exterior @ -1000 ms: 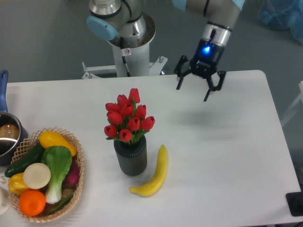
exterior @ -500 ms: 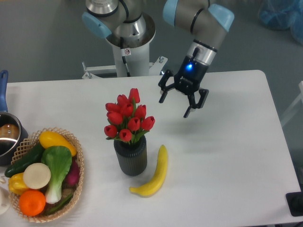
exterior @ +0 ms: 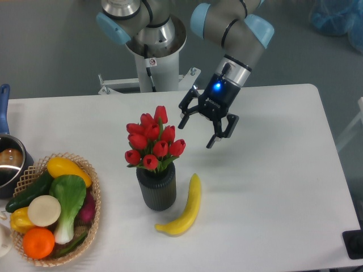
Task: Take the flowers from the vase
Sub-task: 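Move the open gripper down toward the red tulips in the vase, then push the open gripper into the tulip bunch around the stems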
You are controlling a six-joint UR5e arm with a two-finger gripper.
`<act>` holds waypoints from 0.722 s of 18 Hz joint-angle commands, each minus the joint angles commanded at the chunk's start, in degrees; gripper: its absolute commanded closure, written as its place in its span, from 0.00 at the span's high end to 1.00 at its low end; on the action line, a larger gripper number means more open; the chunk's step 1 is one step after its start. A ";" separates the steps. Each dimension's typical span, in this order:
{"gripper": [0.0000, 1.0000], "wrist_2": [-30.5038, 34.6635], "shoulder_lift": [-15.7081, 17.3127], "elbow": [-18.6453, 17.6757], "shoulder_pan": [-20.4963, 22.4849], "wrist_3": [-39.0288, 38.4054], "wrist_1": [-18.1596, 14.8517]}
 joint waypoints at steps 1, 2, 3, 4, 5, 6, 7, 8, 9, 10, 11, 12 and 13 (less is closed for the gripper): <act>1.00 -1.14 -0.36 0.18 -0.35 0.00 0.00; 1.00 -2.37 -0.79 0.27 -0.87 0.00 0.00; 1.00 -3.25 -1.32 0.36 -1.40 0.00 0.09; 1.00 -3.78 -1.59 0.36 -1.84 -0.17 0.70; 1.00 -3.88 -1.76 0.62 -2.37 -0.35 1.23; 1.00 -3.96 -2.03 0.97 -3.07 -0.53 1.40; 1.00 -3.96 -2.46 1.15 -3.77 -0.53 1.49; 1.00 -4.40 -2.55 1.32 -4.04 -0.53 1.49; 1.00 -5.10 -2.64 1.67 -4.04 -0.53 1.49; 1.00 -5.19 -2.73 2.02 -4.22 -0.53 1.49; 1.00 -5.19 -3.08 2.46 -4.65 -0.70 1.49; 1.00 -5.28 -3.69 2.90 -5.44 -1.14 1.49; 1.00 -5.54 -3.96 3.08 -6.06 -1.49 1.49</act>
